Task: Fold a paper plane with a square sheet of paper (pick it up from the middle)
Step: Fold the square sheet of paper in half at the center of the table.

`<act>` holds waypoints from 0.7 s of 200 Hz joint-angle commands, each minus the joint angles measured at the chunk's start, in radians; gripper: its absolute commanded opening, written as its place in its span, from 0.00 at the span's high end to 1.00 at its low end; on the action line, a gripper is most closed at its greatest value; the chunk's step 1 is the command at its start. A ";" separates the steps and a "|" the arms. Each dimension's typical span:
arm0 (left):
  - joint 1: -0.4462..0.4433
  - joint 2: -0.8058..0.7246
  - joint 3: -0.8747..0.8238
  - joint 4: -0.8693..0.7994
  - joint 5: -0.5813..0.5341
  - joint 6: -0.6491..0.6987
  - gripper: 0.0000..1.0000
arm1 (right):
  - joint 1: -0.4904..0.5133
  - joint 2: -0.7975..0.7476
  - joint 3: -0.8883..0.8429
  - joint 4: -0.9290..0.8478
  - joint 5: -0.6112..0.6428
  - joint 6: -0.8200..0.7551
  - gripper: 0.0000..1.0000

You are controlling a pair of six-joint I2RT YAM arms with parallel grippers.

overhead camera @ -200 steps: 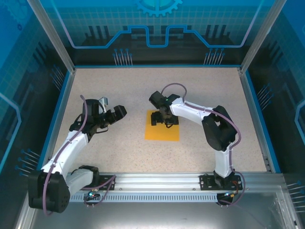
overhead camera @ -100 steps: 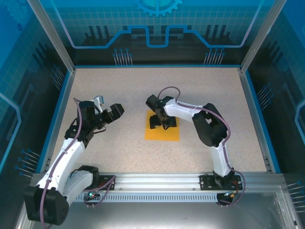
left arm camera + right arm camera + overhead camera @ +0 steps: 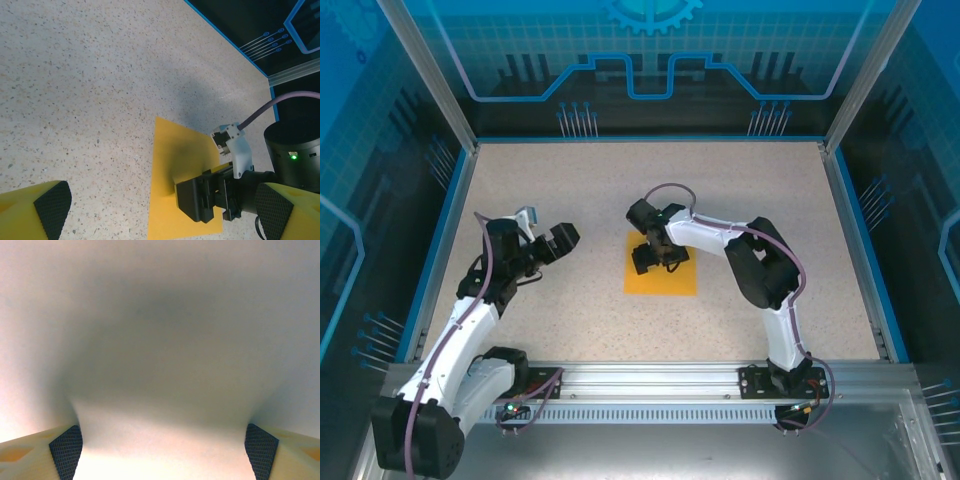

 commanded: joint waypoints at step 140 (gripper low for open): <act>0.009 0.033 -0.019 0.028 0.044 0.013 0.02 | -0.020 0.033 0.083 -0.097 -0.005 0.311 0.01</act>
